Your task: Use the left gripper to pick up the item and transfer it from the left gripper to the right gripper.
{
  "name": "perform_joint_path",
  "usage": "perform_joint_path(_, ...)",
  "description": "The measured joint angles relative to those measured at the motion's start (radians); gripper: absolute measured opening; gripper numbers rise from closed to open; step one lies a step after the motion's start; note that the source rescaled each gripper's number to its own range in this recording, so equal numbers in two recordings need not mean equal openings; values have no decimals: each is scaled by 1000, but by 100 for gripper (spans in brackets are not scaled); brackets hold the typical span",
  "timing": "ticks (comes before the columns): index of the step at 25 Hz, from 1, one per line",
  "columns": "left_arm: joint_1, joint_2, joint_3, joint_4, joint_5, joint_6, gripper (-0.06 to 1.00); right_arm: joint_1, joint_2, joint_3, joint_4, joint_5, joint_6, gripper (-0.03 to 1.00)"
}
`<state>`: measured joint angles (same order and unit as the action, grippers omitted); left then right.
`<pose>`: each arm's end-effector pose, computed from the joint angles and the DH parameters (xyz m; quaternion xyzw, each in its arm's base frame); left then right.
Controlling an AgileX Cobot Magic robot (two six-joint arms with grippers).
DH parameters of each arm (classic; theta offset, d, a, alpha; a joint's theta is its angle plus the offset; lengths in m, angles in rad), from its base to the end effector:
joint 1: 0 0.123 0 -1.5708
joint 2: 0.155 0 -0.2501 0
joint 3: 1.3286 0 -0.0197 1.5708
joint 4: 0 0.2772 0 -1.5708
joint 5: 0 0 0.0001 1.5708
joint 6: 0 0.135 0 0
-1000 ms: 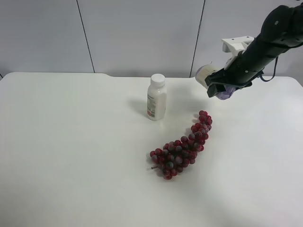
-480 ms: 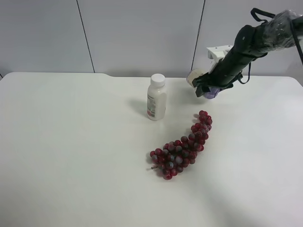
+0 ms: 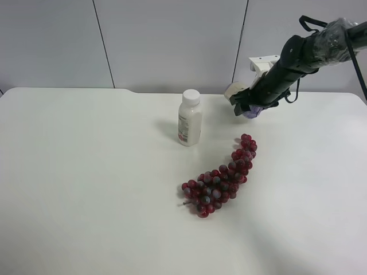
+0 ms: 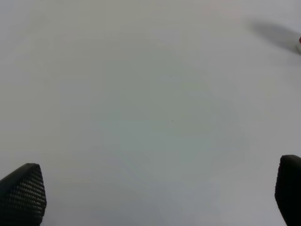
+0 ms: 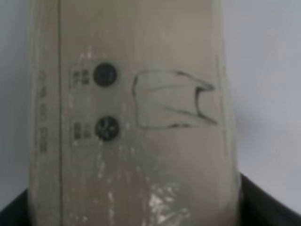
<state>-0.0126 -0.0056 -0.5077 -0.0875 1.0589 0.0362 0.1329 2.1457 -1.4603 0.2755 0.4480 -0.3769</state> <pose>0.0909 -0.0114 0.2737 0.0226 0.8482 -0.0375 0.5279 0.4694 0.0788 0.0545 -0.1405 0.9520 0.0576 0.2658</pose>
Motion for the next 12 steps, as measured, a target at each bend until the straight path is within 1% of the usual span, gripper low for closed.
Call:
perform_joint_path(4,0,0,0,-1,0,0,99,20,0,-1,1,-1,1,0)
perform_joint_path(5,0,0,0,-1,0,0,99,23,0,-1,1,-2,2,3)
perform_joint_path(6,0,0,0,-1,0,0,99,25,0,-1,2,-3,2,20)
perform_joint_path(8,0,0,0,-1,0,0,99,25,0,-3,5,-13,8,66)
perform_joint_path(9,0,0,0,-1,0,0,99,25,0,-4,5,-17,8,80)
perform_joint_path(11,0,0,0,-1,0,0,99,25,0,-4,5,-17,9,92)
perform_joint_path(12,0,0,0,-1,0,0,99,25,0,-4,5,-17,9,95)
